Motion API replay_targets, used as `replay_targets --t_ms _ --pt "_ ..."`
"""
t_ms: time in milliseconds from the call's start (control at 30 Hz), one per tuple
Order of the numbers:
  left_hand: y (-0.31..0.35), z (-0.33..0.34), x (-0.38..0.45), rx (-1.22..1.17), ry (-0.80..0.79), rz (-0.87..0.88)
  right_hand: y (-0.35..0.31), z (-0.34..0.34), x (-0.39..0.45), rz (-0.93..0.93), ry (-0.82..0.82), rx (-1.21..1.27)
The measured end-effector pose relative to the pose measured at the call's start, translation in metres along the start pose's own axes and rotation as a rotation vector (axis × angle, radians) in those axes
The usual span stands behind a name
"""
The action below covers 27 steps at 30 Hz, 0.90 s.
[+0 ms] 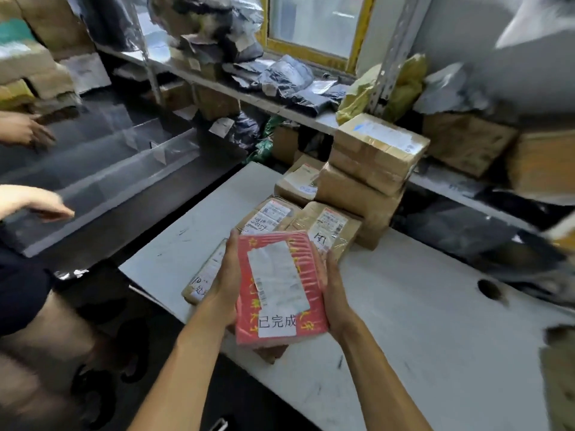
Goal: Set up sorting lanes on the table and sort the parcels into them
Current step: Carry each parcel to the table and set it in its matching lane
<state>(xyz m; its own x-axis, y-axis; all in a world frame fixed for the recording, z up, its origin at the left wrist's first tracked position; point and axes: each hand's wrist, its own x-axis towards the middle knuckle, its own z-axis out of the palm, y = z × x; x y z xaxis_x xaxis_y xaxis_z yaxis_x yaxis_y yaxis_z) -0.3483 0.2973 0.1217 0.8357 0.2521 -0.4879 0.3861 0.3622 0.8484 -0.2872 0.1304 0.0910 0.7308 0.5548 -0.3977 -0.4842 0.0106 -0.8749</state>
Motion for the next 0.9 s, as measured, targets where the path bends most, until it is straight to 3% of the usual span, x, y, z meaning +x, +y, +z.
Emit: replay_targets --t_ms 333,467,900 --pt "-0.006 0.047 -0.05 0.156 -0.378 0.009 0.022 0.02 -0.133 -0.273 0.314 0.205" --pt "-0.023 0.085 -0.079 0.306 -0.562 -0.062 0.04 0.012 -0.189 -0.367 0.43 0.315" --pt "-0.119 0.224 -0.226 0.563 -0.87 -0.169 0.097 -0.036 -0.41 -0.452 0.735 0.596"
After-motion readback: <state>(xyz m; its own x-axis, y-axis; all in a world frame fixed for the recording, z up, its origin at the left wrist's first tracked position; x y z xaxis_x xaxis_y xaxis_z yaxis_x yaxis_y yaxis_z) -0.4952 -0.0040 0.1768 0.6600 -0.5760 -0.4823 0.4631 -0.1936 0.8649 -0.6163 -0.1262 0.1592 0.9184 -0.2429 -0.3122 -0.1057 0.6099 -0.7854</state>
